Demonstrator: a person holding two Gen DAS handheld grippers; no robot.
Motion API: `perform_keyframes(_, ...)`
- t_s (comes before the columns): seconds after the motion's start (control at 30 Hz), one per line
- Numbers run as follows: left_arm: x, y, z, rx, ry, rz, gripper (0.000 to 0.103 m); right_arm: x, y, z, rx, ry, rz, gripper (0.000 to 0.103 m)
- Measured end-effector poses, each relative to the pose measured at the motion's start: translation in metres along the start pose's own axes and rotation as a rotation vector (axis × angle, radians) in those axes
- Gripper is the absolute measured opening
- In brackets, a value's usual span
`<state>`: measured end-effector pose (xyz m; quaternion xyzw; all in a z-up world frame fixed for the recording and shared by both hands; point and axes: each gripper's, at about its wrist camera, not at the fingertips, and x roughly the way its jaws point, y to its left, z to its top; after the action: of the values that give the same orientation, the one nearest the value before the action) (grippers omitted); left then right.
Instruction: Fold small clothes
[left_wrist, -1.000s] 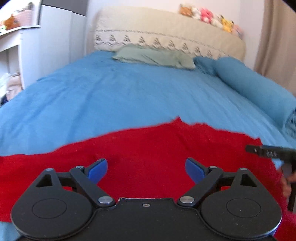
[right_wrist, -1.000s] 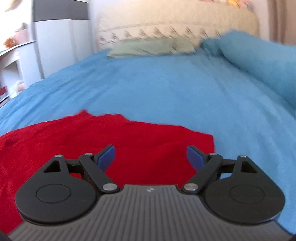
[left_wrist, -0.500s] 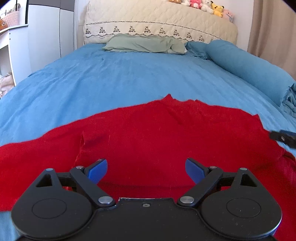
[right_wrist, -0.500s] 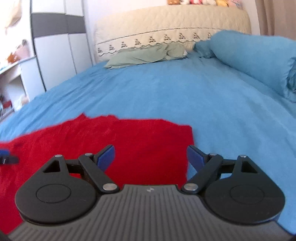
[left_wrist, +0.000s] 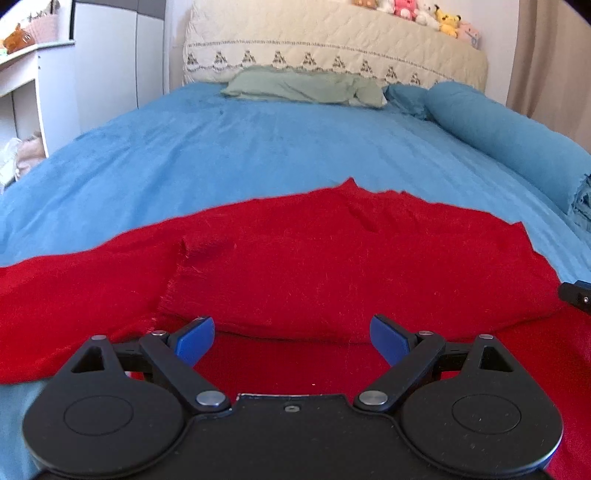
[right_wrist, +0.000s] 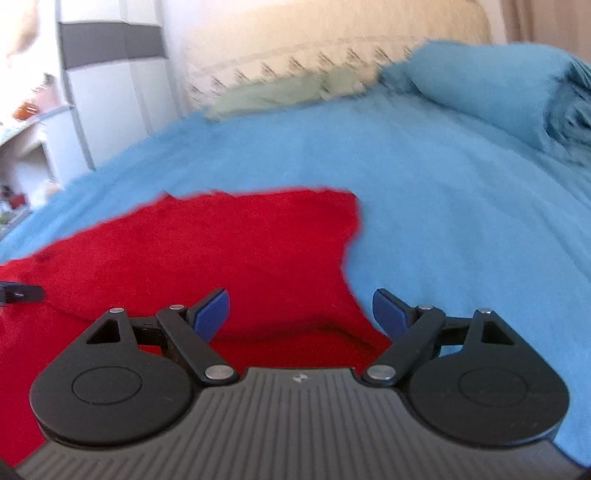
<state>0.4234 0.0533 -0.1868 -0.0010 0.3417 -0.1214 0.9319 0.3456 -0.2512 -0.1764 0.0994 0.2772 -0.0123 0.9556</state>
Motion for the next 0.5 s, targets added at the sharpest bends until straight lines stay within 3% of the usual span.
perform_keyframes(0.2,0.004,0.004,-0.003,-0.032,0.016,0.002,0.094,0.010,0.038,-0.002,-0.185,0.044,0.018,0.100)
perform_keyframes(0.3,0.009,0.007,-0.007,-0.044,0.040,0.002,0.094,0.026,0.042,-0.009,-0.189,0.113,-0.004,0.100)
perform_keyframes(0.5,-0.008,0.013,-0.006,-0.053,0.026,0.003,0.094,0.022,0.047,-0.010,-0.202,0.123,-0.011,0.101)
